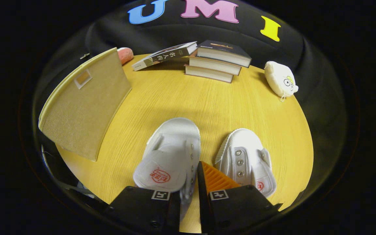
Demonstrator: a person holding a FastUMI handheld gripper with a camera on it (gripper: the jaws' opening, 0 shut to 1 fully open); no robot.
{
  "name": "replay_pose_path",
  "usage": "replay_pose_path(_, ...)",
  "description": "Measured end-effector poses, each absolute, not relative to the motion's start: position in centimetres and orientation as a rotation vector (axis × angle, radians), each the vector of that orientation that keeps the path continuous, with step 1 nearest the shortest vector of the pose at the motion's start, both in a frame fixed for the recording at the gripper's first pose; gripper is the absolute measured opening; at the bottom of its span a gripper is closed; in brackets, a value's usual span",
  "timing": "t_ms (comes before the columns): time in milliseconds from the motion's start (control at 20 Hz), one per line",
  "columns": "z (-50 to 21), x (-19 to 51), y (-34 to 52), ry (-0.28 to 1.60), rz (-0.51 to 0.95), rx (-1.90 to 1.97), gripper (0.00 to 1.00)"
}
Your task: Open the storage box then place both shoes into the box .Put the left shoe in first, then the right shoe, with the right side of both shoes facing outward in a uniform manner.
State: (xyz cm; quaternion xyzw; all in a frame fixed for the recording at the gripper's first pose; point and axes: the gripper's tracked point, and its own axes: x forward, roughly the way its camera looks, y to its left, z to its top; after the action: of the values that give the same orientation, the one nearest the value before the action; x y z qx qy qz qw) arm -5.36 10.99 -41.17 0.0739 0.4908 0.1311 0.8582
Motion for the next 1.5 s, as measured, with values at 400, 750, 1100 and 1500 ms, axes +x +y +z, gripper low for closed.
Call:
replay_pose_path(400,-36.5,-5.5,10.7,1.003,0.203,0.284,0.09)
replay_pose_path(750,-24.7,-2.5,11.6,0.925,0.208,0.333,0.09)
replay_pose_path(1100,-14.3,2.1,20.8,0.936,0.317,0.426,0.09)
replay_pose_path(1500,-14.3,4.4,32.8,1.072,0.351,0.455,0.09)
